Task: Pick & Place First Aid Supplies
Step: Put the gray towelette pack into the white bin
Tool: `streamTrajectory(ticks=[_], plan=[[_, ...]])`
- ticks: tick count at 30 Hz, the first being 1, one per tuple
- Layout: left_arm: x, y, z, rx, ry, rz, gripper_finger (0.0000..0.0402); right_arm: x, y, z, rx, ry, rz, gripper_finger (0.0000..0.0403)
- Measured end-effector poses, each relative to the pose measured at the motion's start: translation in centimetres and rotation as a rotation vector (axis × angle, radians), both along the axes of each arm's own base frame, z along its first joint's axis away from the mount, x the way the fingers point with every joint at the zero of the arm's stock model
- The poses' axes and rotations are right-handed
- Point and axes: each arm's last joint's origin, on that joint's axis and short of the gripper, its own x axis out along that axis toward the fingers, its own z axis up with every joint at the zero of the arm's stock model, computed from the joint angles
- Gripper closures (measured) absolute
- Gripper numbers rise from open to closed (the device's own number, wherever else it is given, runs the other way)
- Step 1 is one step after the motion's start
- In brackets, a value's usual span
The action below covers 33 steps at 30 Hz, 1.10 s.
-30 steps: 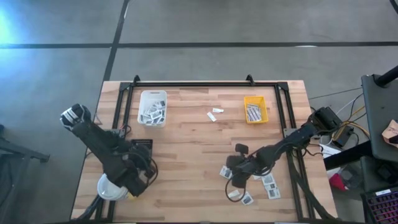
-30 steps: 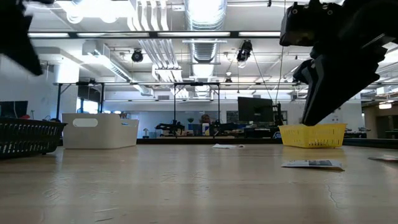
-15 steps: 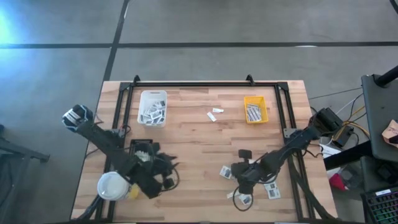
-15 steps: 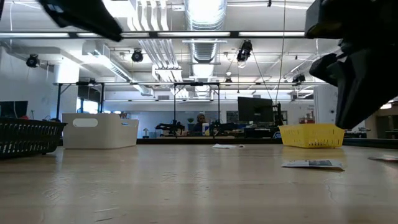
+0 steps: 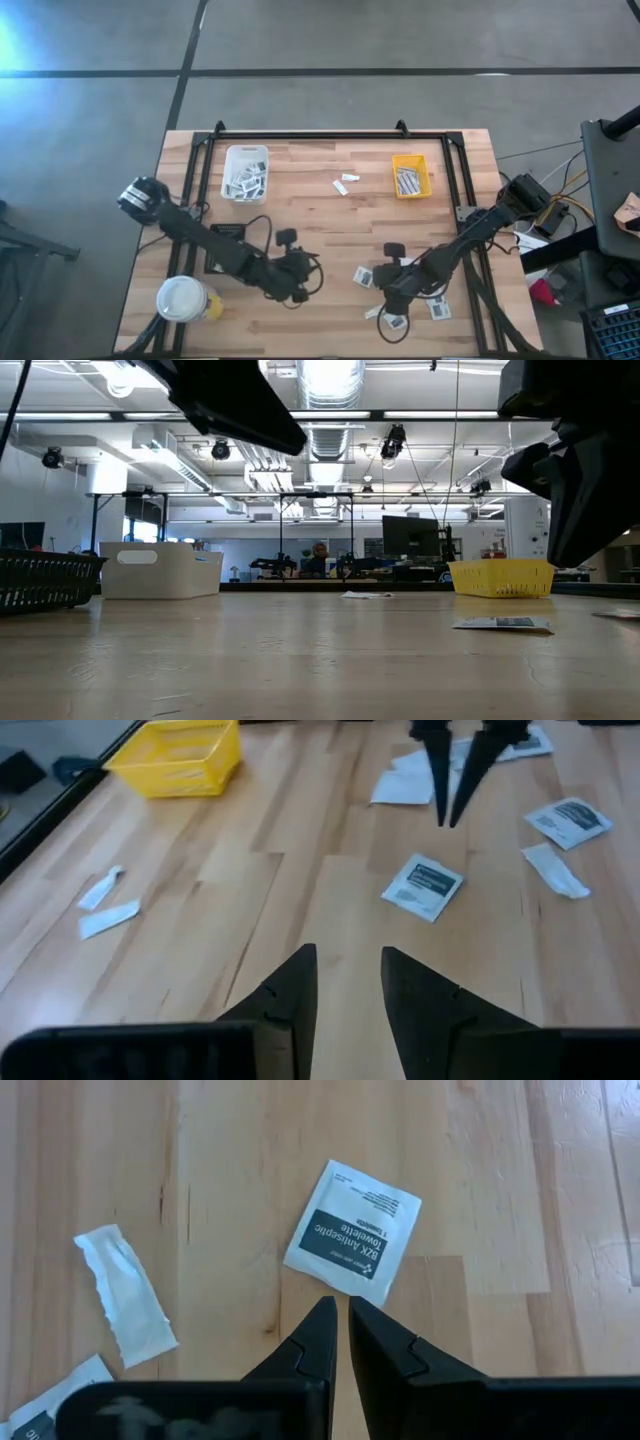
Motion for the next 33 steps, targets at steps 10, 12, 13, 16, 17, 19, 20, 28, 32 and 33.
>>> streamTrajectory(ticks=[10, 12, 13, 16, 17, 19, 20, 28, 32, 33], plan=[[3.9, -0.4, -3.6, 0.04, -0.086, -0.095, 0.0352, 0.4, 0.2, 0.2, 0.01, -0.042, 0.032, 0.0376], [4.7, -0.2, -4.3, 0.024, -0.102, -0.12, 0.0371, 0.4, 0.2, 0.2, 0.0, -0.05, 0.04, 0.0376], [4.9, -0.2, -4.6, 0.021, -0.107, -0.132, 0.038, 0.4, 0.2, 0.2, -0.01, -0.055, 0.037, 0.0376], [5.7, 0.2, -5.5, 0.028, -0.113, -0.15, 0.0398, 0.5, 0.0, 0.2, -0.042, -0.075, 0.018, 0.0376], [5.8, 0.3, -5.7, 0.03, -0.115, -0.15, 0.0398, 0.6, -0.1, 0.2, -0.05, -0.082, 0.011, 0.0376], [6.2, 0.7, -6.0, 0.008, -0.123, -0.17, 0.0398, 0.8, -0.4, 0.2, -0.053, -0.084, -0.001, 0.0376], [6.4, 0.8, -6.1, -0.011, -0.127, -0.191, 0.04, 0.9, -0.5, 0.2, -0.052, -0.086, -0.008, 0.0376], [7.0, 1.2, -6.8, -0.052, -0.124, -0.242, 0.0401, 1.1, -1.2, -0.3, -0.042, -0.085, -0.03, 0.0376], [6.9, 1.3, -6.9, -0.047, -0.104, -0.241, 0.0401, 1.2, -1.1, -0.7, 0.007, -0.121, -0.023, 0.0376], [6.8, 1.3, -6.9, -0.045, -0.096, -0.24, 0.0401, 1.1, -1.1, -0.8, 0.014, -0.129, -0.023, 0.0376]])
